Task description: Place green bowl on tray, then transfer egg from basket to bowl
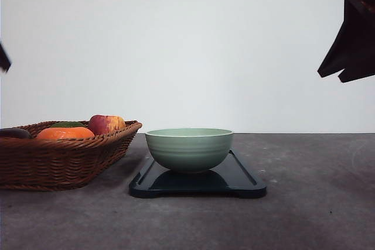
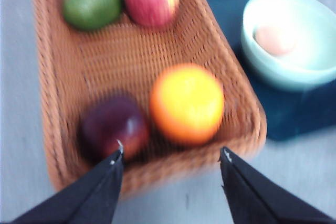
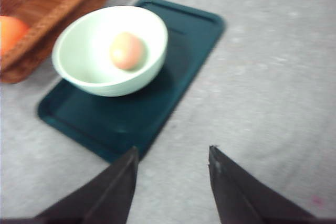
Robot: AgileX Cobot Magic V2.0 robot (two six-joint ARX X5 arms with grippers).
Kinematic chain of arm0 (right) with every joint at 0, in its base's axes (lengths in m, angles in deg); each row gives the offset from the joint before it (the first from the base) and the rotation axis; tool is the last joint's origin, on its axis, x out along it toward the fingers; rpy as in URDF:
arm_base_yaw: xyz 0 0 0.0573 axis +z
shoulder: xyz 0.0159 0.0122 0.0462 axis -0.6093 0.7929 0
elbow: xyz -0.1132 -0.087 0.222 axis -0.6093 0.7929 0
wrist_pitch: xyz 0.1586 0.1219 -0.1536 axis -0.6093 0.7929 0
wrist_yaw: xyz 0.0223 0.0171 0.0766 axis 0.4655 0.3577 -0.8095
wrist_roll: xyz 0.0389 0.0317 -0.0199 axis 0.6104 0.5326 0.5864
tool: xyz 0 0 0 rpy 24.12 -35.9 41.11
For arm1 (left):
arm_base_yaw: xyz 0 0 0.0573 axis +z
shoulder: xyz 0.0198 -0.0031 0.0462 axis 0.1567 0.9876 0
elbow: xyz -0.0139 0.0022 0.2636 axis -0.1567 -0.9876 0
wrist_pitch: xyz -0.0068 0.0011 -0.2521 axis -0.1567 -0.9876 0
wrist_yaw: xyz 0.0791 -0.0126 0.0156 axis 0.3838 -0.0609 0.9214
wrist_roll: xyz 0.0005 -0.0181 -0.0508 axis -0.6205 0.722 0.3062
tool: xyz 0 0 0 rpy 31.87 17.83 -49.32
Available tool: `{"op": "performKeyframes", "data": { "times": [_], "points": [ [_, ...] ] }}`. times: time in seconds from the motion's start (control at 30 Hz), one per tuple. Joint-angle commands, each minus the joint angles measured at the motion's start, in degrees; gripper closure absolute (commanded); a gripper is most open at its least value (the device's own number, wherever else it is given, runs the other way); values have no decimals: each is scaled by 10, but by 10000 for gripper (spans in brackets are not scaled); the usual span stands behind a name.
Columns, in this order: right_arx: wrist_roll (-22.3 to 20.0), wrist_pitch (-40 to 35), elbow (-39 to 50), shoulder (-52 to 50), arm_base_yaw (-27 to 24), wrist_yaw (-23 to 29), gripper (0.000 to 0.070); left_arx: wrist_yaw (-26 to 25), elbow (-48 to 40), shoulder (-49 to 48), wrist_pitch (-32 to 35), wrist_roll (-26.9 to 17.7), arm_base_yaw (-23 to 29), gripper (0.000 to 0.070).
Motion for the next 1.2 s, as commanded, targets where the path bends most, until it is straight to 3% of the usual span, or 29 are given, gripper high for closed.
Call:
{"op": "performKeyframes", "data": {
  "times": [0.0, 0.13, 0.17, 0.23, 0.93, 1.03, 1.17],
  "points": [
    [-3, -4, -3, 5, 3, -13, 434, -2, 7, -2, 8, -8, 0, 348],
    [-4, 0, -3, 4, 3, -25, 453, -3, 7, -6, -2, -12, 0, 374],
    [-4, 0, -3, 4, 3, -26, 563, -3, 7, -6, -4, -18, 0, 478],
    [-6, -1, -3, 4, 3, -26, 682, -13, 7, -6, -5, -20, 0, 689],
    [-4, -6, -3, 4, 3, -33, 685, -13, 6, -25, -2, -26, 7, 697],
    [-4, -6, -3, 4, 3, -33, 685, -13, -15, -65, 21, -22, 35, 697],
    [-4, -6, -3, 4, 3, -32, 685, -13, -82, -131, 92, -12, 112, 697]
  ]
}}
